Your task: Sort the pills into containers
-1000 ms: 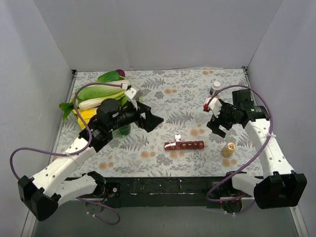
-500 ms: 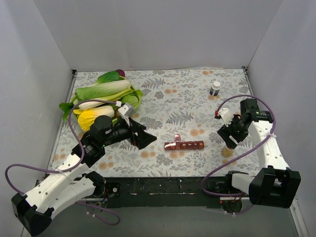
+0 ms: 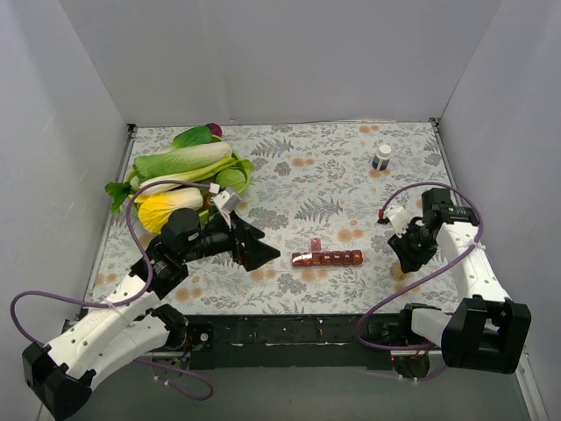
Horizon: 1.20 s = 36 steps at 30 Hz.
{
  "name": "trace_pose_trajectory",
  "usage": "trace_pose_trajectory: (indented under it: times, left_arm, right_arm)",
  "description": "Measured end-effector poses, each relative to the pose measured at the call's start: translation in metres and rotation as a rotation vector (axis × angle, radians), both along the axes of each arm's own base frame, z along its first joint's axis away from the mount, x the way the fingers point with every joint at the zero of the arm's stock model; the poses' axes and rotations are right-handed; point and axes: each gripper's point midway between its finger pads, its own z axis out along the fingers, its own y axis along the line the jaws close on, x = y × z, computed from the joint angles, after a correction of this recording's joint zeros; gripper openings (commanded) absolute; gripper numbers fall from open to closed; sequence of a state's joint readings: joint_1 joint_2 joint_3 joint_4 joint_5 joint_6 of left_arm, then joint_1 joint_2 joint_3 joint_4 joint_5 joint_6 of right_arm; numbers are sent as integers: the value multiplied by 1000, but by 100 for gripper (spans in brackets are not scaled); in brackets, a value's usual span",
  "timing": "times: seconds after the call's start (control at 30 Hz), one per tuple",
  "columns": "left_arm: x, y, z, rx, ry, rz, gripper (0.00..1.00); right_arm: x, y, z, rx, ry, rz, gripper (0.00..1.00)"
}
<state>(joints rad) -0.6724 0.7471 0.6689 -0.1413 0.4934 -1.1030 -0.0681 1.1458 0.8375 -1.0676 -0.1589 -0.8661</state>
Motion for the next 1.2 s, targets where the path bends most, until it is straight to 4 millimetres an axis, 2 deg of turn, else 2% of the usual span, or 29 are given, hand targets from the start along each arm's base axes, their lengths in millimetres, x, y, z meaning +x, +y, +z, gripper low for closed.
trace_pose_trajectory:
  times: [0.1,0.27,0.33,0.47,0.53,0.6,0.73,0.87,1.03,1.2]
  left_arm:
    - [-6,-3,-6,-3,1,-46,98]
    - [-20,-11,-12,-4,-51,-134,98]
    - [-29,-20,-11,-6,-106,-189,98]
    - [-49,-42,-16,15,-214,-308,98]
    - [-55,-54,-27,48,-264,-361,98]
    - [-51,-62,-39,84,-310,-378,98]
    - [-35,-69,-55,148,-396,-363,98]
    - [-21,-74,-50,156,-484,-321,98]
    - [-19,-79,-40,125,-518,-300,98]
    - [-20,-85,-38,110,-505,-282,98]
  right_arm:
    - [4,0,3,0,-34,-5,21]
    - [9,4,10,20,-75,17,14]
    - [15,8,20,41,-107,39,14]
    - [29,25,54,126,-193,141,11]
    - [35,39,71,181,-236,204,11]
    - [36,60,83,243,-254,285,11]
    - [20,116,89,389,-211,477,11]
    - [1,162,94,522,-153,600,11]
    - [0,205,108,659,-138,665,11]
    - [-1,220,110,715,-114,678,10]
